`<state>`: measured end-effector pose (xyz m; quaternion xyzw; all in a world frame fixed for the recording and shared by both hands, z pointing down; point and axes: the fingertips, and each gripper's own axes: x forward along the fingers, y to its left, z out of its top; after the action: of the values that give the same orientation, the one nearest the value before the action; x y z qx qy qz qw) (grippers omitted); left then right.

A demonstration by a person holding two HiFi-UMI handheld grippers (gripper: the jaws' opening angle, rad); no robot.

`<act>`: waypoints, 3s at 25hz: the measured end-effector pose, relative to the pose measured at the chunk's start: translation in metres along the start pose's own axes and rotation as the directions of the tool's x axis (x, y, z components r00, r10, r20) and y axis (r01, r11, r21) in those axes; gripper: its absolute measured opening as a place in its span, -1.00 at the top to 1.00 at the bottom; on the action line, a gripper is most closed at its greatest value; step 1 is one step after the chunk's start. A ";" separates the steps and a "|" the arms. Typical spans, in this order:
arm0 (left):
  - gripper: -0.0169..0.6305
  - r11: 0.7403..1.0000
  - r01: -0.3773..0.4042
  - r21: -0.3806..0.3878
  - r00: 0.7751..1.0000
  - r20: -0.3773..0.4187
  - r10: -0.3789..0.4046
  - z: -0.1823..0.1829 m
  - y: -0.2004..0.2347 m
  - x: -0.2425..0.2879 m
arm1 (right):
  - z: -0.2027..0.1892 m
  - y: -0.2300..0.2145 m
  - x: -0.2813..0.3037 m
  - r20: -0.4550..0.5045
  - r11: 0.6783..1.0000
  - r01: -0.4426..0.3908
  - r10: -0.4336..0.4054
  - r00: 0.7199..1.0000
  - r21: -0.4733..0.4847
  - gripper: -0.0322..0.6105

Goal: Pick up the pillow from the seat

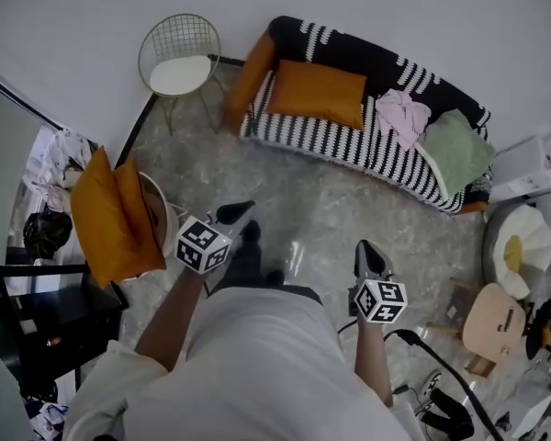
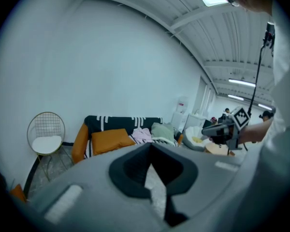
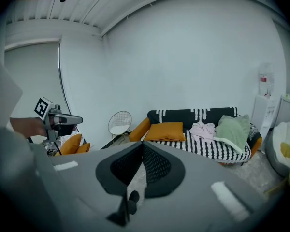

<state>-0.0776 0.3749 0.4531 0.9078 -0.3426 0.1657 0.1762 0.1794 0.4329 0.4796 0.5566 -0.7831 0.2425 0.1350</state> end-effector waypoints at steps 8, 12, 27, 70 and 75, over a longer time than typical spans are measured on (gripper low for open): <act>0.95 1.000 0.020 -0.008 1.000 -0.018 -0.020 0.017 0.055 0.027 | 0.034 -0.003 0.050 0.006 1.000 0.028 -0.028 1.000 0.006 0.89; 0.95 0.999 0.033 -0.007 0.999 -0.028 -0.034 0.029 0.087 0.043 | 0.053 0.000 0.080 0.006 0.999 0.032 -0.032 0.999 0.007 0.89; 0.95 0.996 0.091 -0.003 0.995 -0.037 -0.091 0.071 0.204 0.079 | 0.107 0.017 0.182 -0.015 0.995 0.091 -0.091 0.996 0.029 0.89; 0.95 0.998 0.057 -0.030 0.996 -0.067 -0.058 0.149 0.336 0.209 | 0.207 -0.066 0.353 -0.056 0.998 0.063 -0.062 0.996 0.018 0.89; 0.95 0.998 0.047 -0.029 0.997 -0.067 -0.049 0.168 0.336 0.245 | 0.231 -0.102 0.373 -0.054 0.999 0.032 -0.031 0.998 0.010 0.89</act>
<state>-0.1013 -0.0725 0.4772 0.9070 -0.3170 0.1875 0.2043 0.1602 -0.0172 0.4874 0.5628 -0.7690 0.2593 0.1569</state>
